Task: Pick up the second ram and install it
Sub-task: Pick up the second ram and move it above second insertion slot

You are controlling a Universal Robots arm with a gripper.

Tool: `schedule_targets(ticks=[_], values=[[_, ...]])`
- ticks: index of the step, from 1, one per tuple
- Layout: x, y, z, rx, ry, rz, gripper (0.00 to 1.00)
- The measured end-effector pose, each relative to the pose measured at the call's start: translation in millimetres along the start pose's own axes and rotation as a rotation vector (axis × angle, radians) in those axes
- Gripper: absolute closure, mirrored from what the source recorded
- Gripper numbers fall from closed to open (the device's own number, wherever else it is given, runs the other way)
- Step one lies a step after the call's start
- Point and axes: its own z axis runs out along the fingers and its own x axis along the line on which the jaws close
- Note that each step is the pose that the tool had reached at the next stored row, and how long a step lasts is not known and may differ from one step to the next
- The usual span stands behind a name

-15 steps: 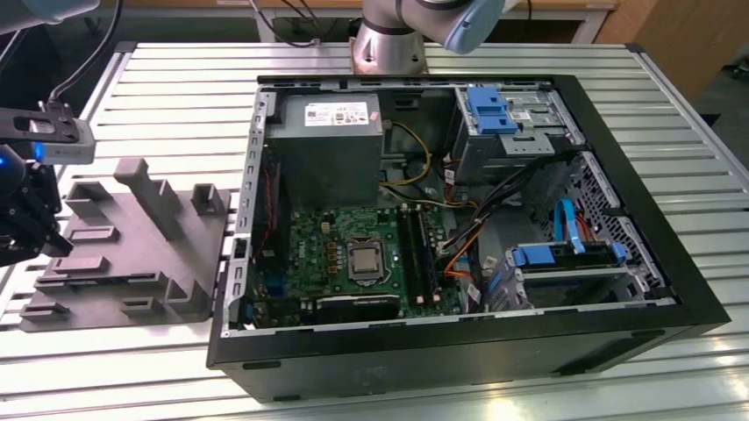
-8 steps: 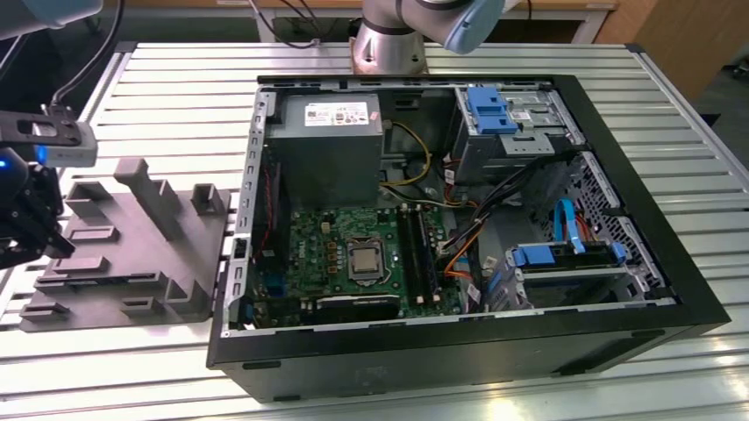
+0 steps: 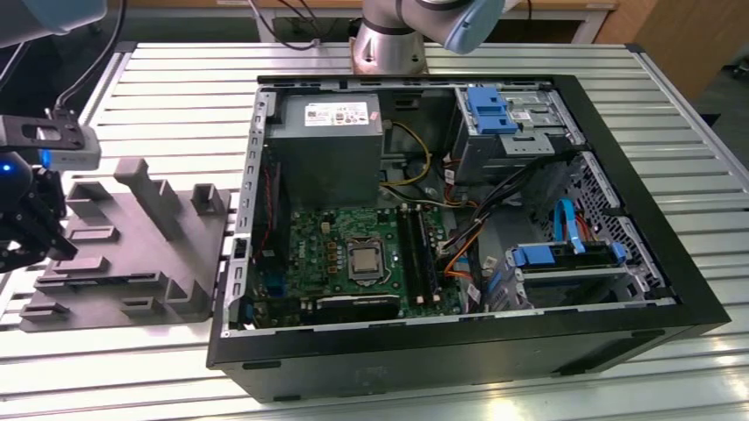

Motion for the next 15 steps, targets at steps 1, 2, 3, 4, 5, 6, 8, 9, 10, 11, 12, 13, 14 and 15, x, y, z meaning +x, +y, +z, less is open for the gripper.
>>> schedule_targets(ticks=[1, 2, 3, 4, 5, 6, 8, 9, 10, 11, 12, 13, 14, 15], values=[[0.0, -0.1, 0.6, 0.0000, 0.0000, 0.000, 0.89], [0.0, -0.2, 1.2, 0.0000, 0.0000, 0.000, 0.89], [0.0, -0.3, 1.8, 0.0000, 0.0000, 0.000, 0.89], [0.0, -0.5, 2.5, 0.0001, 0.0000, 0.000, 0.89], [0.0, -0.6, 3.1, 0.0000, 0.0000, 0.000, 0.89], [0.1, -0.7, 3.7, 0.0000, 0.0000, 0.000, 0.89], [0.1, -0.9, 5.0, 0.0000, 0.0000, 0.000, 0.89], [0.1, -1.0, 5.6, 0.0000, 0.0001, 0.000, 0.89], [0.1, -1.1, 6.3, 0.0000, 0.0000, 0.000, 0.89], [0.1, -1.3, 6.9, 0.0000, 0.0000, 0.000, 0.89], [0.1, -1.4, 7.6, 0.0000, 0.0000, 0.000, 0.89], [0.2, -1.5, 8.3, 0.0001, 0.0000, 0.000, 0.89], [0.2, -1.6, 8.9, 0.0000, 0.0001, 0.000, 0.89], [0.2, -1.7, 9.6, 0.0000, 0.0000, 0.000, 0.89]])
